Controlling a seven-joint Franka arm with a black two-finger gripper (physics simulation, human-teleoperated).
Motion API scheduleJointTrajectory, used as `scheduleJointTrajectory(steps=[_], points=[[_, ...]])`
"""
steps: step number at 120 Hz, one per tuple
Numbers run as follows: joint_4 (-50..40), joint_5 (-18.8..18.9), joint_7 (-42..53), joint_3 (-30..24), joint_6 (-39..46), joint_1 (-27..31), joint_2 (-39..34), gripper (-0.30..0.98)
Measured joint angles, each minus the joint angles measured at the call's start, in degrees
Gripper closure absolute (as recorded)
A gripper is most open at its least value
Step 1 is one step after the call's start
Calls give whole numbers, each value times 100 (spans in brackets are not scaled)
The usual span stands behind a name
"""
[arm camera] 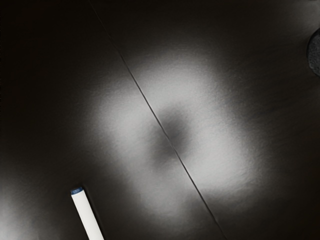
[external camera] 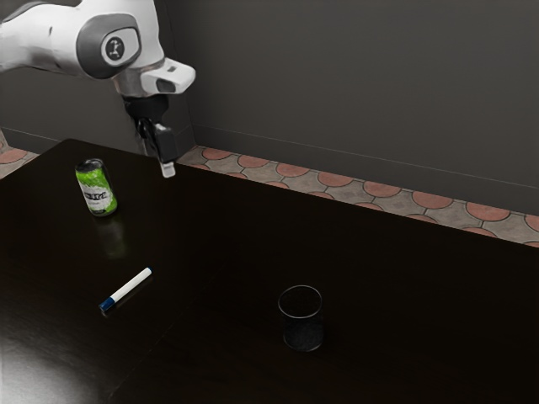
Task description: Put the marker into the pen holder.
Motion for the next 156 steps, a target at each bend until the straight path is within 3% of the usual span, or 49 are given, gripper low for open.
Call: scheduleJointTrajectory(steps=[38, 74, 92, 108, 124, 156], points=[[20, -7, 612, -19, 317, -45, 85, 0], [-372, 175, 281, 328, 609, 82, -36, 0], [-1062, -274, 192, 855, 1197, 31, -13, 1], [-1603, -316, -100, 992, 1705, 383, 105, 16], [-2218, 110, -567, 1018, 2152, 673, 204, 32], [-2971, 342, -1366, 1013, 2906, 421, 282, 43]])
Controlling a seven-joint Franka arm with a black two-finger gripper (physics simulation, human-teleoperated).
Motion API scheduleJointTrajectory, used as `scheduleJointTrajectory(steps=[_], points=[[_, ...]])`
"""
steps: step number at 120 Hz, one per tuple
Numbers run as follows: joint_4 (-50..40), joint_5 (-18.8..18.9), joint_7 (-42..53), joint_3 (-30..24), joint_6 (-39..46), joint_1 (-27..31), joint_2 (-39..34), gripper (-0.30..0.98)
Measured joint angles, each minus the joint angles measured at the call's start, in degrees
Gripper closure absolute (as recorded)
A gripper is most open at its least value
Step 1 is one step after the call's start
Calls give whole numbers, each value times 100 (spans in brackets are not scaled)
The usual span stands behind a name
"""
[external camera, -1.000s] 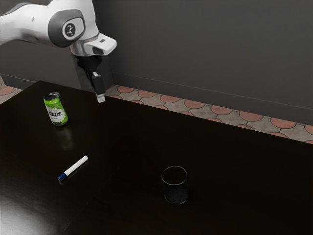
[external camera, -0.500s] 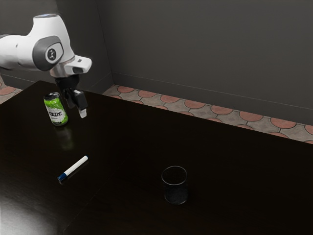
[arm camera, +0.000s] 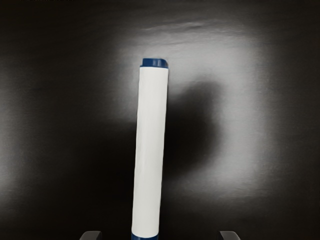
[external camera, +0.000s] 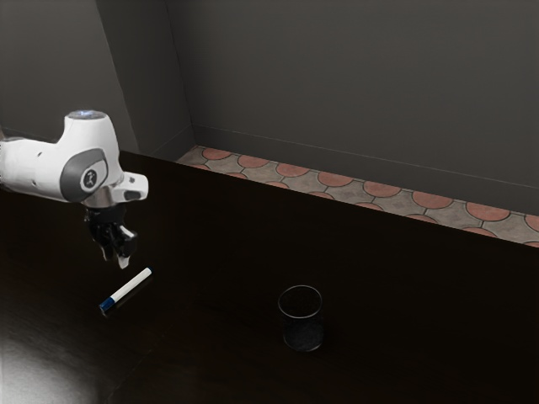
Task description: Put the marker into the pen holder.
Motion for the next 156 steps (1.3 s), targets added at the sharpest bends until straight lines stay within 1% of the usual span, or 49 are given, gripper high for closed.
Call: scheduleJointTrajectory(steps=[14, 32, 48, 64, 91, 124, 132, 156], points=[[98, -9, -367, -2, 164, -20, 297, 45], [605, 8, -678, -2, 271, 45, 874, 45], [794, 2, -857, -3, 318, 49, 1255, 46], [843, -5, -976, -7, 343, 71, 1444, 46], [1185, -9, -1128, -32, 361, 11, 1787, 46], [1197, -7, -1246, -44, 362, -5, 1896, 47], [1196, -8, -1267, -50, 354, -12, 1897, 50], [1162, 5, -1327, -86, 308, -11, 1893, 68]])
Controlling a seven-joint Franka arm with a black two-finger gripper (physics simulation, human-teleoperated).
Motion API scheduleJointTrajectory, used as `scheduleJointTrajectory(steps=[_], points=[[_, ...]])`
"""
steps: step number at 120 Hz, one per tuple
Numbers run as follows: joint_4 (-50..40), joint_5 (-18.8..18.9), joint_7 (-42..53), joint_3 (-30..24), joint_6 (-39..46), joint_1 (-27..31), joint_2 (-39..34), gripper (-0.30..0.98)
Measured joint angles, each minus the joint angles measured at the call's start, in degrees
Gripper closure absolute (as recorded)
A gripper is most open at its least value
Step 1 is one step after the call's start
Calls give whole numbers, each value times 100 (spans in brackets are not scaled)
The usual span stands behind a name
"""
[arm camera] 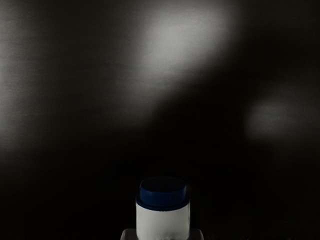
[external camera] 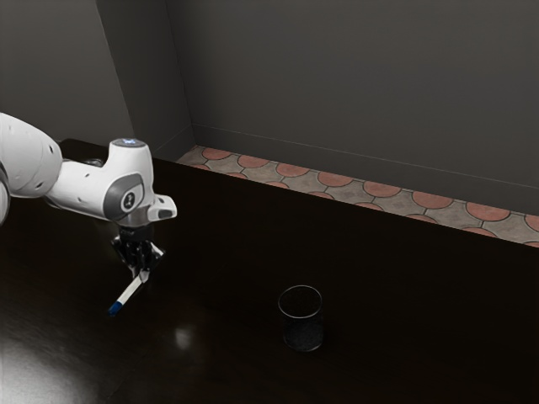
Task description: Put the marker into the pen holder.
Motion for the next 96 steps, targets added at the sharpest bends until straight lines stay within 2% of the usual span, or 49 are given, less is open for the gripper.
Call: scheduleJointTrajectory(steps=[11, 20, 36, 63, 80, 96], points=[[-11, 22, -29, -41, -49, 9, -107, 73], [-24, 48, -53, -177, -199, 12, -514, 75], [-37, 20, -100, -787, -534, -142, -1548, 77], [126, -135, -177, -1698, -791, -456, -2173, 78], [375, -239, -222, -2171, -856, -741, -2244, 78], [554, -274, -258, -2242, -887, -1328, -2095, 77]])
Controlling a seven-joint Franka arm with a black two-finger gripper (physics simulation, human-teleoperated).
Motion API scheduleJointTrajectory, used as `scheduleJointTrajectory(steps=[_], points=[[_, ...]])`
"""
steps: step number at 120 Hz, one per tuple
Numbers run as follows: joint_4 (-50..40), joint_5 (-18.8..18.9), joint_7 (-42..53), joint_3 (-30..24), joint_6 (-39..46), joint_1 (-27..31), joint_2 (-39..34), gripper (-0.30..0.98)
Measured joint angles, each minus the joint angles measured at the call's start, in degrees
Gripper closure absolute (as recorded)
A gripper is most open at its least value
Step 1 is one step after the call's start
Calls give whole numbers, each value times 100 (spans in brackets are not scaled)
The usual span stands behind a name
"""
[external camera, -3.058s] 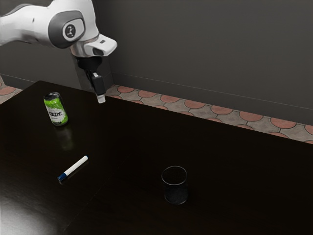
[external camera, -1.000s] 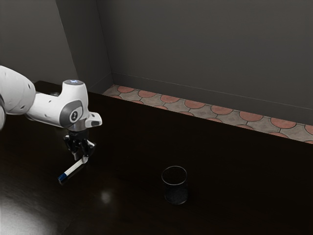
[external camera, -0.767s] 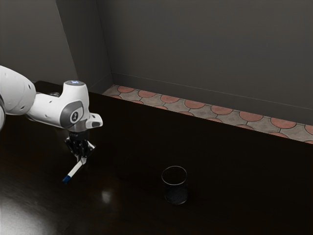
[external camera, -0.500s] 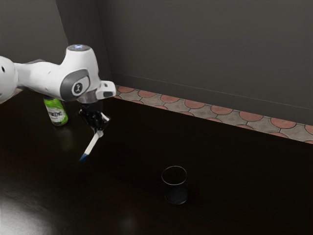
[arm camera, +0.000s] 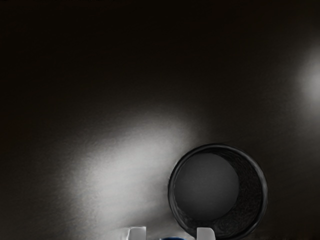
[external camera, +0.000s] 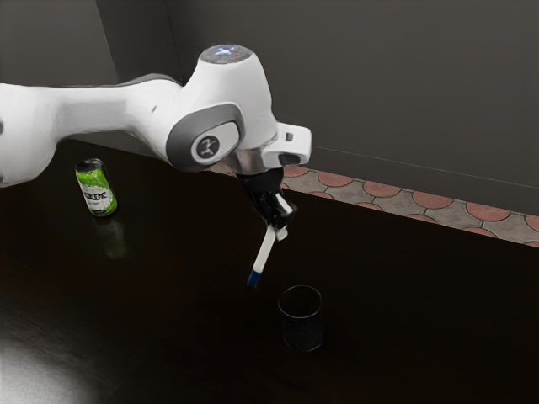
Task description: Put the marker into the pen holder.
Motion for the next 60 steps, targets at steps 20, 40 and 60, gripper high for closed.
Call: scheduleJointTrajectory(steps=[20, 40, 60], points=[[336, -17, -34, 11, -21, -111, 395, 77], [565, -16, -59, 12, -30, -154, 720, 76], [816, -21, -79, 16, -35, -384, 993, 76]])
